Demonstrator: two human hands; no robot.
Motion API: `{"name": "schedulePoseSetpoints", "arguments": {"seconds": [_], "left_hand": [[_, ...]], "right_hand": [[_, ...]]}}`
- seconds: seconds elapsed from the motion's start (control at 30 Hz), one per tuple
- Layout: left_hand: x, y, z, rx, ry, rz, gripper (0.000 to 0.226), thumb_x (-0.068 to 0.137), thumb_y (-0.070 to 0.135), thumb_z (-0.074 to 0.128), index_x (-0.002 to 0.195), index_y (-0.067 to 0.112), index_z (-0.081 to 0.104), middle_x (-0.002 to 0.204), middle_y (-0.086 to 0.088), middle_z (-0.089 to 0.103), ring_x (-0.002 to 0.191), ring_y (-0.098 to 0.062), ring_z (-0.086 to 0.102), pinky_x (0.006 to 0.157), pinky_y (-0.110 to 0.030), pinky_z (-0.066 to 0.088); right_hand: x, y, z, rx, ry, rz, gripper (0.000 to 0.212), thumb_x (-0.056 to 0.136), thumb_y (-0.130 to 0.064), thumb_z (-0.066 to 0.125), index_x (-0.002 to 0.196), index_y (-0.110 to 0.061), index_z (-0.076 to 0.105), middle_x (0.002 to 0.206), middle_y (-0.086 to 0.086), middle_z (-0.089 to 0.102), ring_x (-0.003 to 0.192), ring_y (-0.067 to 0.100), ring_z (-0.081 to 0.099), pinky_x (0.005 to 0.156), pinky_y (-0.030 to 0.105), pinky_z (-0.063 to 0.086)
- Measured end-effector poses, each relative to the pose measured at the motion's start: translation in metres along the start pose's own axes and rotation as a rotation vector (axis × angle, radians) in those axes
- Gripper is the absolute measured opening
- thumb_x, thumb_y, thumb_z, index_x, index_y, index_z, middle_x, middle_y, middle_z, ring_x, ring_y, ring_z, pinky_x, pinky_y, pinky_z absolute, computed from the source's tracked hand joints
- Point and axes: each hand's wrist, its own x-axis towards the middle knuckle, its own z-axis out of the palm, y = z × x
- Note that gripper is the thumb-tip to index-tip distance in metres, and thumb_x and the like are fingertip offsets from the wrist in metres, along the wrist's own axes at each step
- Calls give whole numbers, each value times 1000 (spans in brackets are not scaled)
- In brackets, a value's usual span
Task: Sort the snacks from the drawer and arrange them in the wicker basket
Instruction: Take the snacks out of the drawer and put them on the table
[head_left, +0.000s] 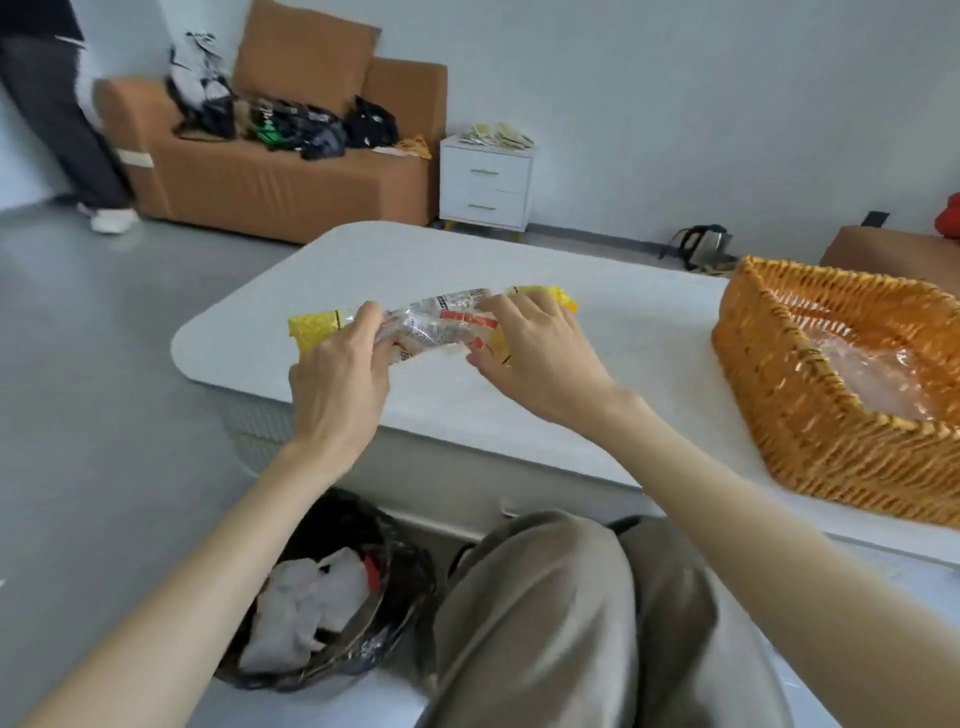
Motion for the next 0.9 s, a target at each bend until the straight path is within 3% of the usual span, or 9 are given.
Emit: {"name": "schedulePoseSetpoints", "arguments": {"seconds": [0.1,0.23,0.33,0.4,0.5,0.57,0.63,0.77,0.9], "left_hand": [[-48,-57,-17,-41,7,-223,22,96,19,54,82,14,38,53,4,39,52,-30,38,47,-32,22],[-111,-112,-25,-234,-10,-528,35,96,20,53,69,21,31,52,5,34,49,-17,35,49,-34,25],[-151,-140,-22,-258,-53,-624,35,98,22,51,70,16,30,53,1,35,48,-14,30,48,-31,26],[-176,-155,-10,-245,-158,-655,24,99,23,46,80,13,36,61,-2,48,56,-24,45,52,-38,32],[-200,-163,11,-273,-343,-703,11,99,17,43,110,14,43,102,-3,61,93,-28,60,68,-32,40],[-211,-171,31,-272,-478,-732,44,100,10,40,142,9,29,135,-10,47,124,-28,49,89,-22,38],[-219,-181,49,-244,-591,-798,57,102,6,32,152,10,7,154,-15,24,139,-33,30,108,-33,29],[-239,-197,85,-214,-793,-818,52,105,16,21,152,11,2,160,-12,7,146,-30,12,117,-38,14],[-255,-208,115,216,-1103,-669,94,94,23,57,148,1,-16,158,-17,-15,146,-34,-10,119,-46,6]], "right_hand": [[5,-59,43,87,-161,-114,34,98,-31,45,121,-6,52,118,11,60,113,35,51,90,39,40],[-4,-127,101,229,-304,-111,13,99,-16,45,102,-5,52,91,12,63,82,37,59,62,40,44],[-20,-150,149,480,-365,-9,20,102,-19,41,96,-6,55,81,11,63,69,33,58,63,45,50],[-28,-157,184,525,-403,-10,18,101,-13,43,108,-7,59,95,10,65,83,29,60,72,43,50],[-43,-164,235,469,-559,-44,37,92,1,52,128,-4,49,118,16,58,107,31,55,87,40,45],[-53,-166,264,441,-678,-39,50,92,-2,52,140,-2,36,133,19,47,121,32,47,100,37,40],[-60,-163,285,444,-759,-35,56,96,-9,49,146,-1,26,144,18,39,132,30,39,111,33,32],[-70,-147,322,301,-1010,-79,63,97,-4,42,152,-4,12,157,14,20,147,33,8,118,37,12],[-77,-133,348,5,-1205,-182,79,95,-12,50,153,-6,-3,160,14,-3,146,36,-4,117,46,20]]}}
